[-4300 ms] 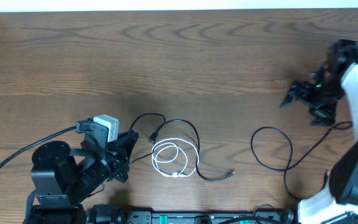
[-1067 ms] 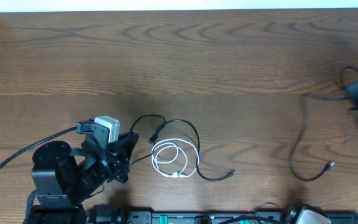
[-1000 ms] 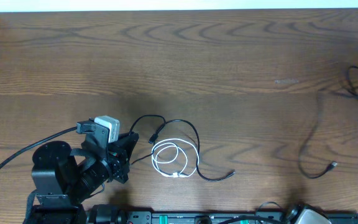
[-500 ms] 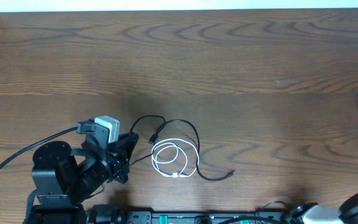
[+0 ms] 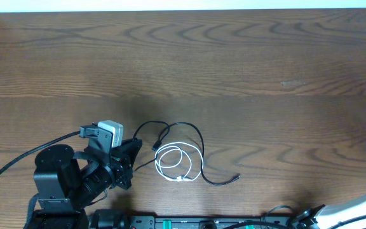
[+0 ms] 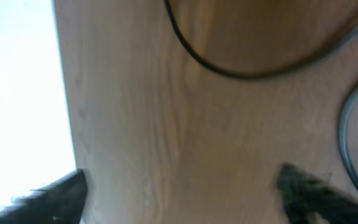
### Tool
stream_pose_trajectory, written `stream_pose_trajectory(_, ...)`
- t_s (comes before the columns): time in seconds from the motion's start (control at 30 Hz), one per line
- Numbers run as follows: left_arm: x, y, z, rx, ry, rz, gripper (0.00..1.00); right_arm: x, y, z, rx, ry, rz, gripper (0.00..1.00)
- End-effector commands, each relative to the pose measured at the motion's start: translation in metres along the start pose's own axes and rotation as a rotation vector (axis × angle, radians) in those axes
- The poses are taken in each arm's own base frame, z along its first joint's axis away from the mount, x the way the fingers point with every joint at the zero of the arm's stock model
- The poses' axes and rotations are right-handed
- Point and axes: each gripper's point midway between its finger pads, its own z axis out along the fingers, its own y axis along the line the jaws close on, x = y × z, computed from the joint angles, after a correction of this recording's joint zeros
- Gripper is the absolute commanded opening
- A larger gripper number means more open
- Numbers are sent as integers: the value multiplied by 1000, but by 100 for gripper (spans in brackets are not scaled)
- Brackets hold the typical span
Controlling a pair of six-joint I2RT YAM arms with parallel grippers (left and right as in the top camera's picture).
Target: Untangle cables
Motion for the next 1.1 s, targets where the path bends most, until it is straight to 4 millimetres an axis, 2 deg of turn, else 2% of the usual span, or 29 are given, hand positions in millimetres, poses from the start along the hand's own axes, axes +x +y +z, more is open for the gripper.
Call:
stream_pose_trajectory(0.0,-2,-2,-2,3,-8,19,8,7,-13,-3,107,8,-6,99)
stream_pose_trajectory(0.13,-2,-2,-2,3,-8,19,8,35,-70,-17,415,28,277,99)
stream_pose_trajectory(0.17,-2,-2,-2,3,-8,19,8,41,-78,-21,463,29,343,99)
stream_pose_trajectory(0.3,-2,-2,-2,3,-8,20,8,60,-93,-32,566,64,428,99)
stream_pose_trajectory(0.47,-2,-2,-2,3,-7,19,8,74,-108,-46,677,71,502,99)
stream_pose_trajectory(0.53,-2,-2,-2,3,-7,19,8,72,-113,-48,702,54,493,99)
stream_pose_trajectory(0.7,-2,-2,-2,3,-7,19,8,57,-143,-70,886,-86,470,98)
stream_pose_trajectory(1.07,-2,-2,-2,3,-8,20,8,37,-156,-55,876,-174,398,94)
